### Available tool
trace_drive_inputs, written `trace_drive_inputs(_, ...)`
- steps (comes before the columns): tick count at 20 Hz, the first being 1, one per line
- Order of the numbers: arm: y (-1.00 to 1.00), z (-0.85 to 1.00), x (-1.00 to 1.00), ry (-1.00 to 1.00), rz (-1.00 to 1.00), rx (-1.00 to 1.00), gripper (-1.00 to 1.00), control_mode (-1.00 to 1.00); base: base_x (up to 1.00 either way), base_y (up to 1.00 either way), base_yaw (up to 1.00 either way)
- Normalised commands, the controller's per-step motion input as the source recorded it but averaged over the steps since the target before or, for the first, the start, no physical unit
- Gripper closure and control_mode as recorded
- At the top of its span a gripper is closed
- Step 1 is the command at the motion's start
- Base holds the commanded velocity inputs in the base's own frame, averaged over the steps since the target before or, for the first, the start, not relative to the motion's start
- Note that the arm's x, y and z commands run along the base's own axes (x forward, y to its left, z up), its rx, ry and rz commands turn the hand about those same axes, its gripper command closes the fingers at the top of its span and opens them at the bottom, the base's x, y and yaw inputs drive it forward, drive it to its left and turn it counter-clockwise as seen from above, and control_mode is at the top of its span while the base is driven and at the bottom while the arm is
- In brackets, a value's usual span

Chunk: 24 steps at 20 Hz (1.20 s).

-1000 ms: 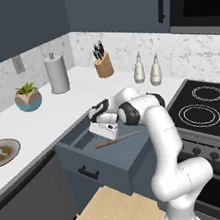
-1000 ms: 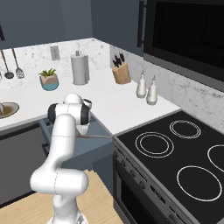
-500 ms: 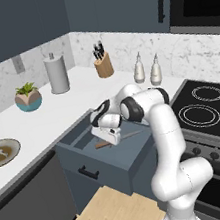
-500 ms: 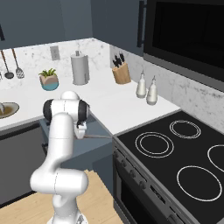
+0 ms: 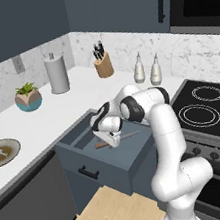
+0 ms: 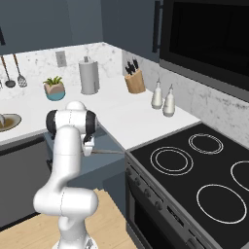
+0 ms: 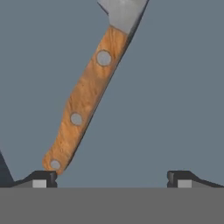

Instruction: Pick up the knife from the drawer and place it on the cutting board. Then place the meat from the plate to the cutting board.

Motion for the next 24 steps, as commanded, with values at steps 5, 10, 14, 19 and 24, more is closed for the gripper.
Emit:
trace_drive_inputs(5,0.0,-0.04,0.21,0.0,-0.1,-0.06,-1.0,-1.0,0.0,0.0,0.0)
trace_drive_inputs(10,0.0,-0.1,0.38,0.0,-0.07,-0.06,-1.0,-1.0,0.0,0.0,0.0)
trace_drive_inputs(14,0.0,-0.21,0.5,0.0,-0.02,-0.03,-1.0,-1.0,0.0,0.0,0.0)
trace_drive_inputs(19,0.0,-0.43,0.35,0.05,0.0,0.0,-1.0,-1.0,0.0,0.0,0.0)
trace_drive_inputs(24,0.0,-0.62,0.28,0.12,0.0,0.0,-1.0,-1.0,0.0,0.0,0.0)
